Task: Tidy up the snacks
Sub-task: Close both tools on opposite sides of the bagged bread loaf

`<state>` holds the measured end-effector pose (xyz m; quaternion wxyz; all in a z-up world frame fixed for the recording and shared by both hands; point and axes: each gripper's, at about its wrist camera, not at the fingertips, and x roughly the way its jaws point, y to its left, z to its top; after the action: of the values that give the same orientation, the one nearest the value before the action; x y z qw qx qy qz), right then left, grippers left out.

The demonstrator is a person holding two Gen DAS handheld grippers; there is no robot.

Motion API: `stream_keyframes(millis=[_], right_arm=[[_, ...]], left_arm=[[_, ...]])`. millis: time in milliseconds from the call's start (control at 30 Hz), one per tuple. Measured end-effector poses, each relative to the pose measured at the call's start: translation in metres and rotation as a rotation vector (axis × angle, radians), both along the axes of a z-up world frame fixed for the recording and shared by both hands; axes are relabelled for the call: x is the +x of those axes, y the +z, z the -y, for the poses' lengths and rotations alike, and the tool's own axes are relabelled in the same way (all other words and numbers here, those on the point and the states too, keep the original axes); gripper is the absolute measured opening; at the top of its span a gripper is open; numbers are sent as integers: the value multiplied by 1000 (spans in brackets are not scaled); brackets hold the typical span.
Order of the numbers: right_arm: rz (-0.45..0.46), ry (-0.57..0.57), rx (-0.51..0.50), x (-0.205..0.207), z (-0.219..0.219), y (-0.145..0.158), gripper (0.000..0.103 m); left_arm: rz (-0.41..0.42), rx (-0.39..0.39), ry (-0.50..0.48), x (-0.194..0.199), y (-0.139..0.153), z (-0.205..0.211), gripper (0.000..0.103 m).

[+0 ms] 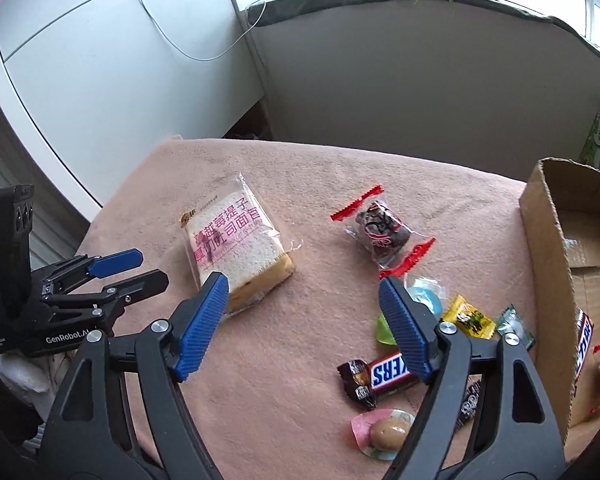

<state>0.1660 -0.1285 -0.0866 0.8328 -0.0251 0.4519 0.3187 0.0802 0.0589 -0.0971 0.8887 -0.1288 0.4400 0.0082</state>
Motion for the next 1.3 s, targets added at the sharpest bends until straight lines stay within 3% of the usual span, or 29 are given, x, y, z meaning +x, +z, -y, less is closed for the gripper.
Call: stream_keyframes(millis=[200,600,1033,1300], right_arm=[[-55,79,6,23,-31,-9,80],[-231,148,25,62,-73,-40,81],[-320,183,58,72,-81,-66,80],[-348,191,70,66,-83,-64,72]], left_arm=[[-28,-40,-9,4,-9,-1,70],[-61,-195,3,19,-24,-5,70],[-74,-206,-2,42,-32,-1,70],[-57,-202,-19,47,-30,1,69]])
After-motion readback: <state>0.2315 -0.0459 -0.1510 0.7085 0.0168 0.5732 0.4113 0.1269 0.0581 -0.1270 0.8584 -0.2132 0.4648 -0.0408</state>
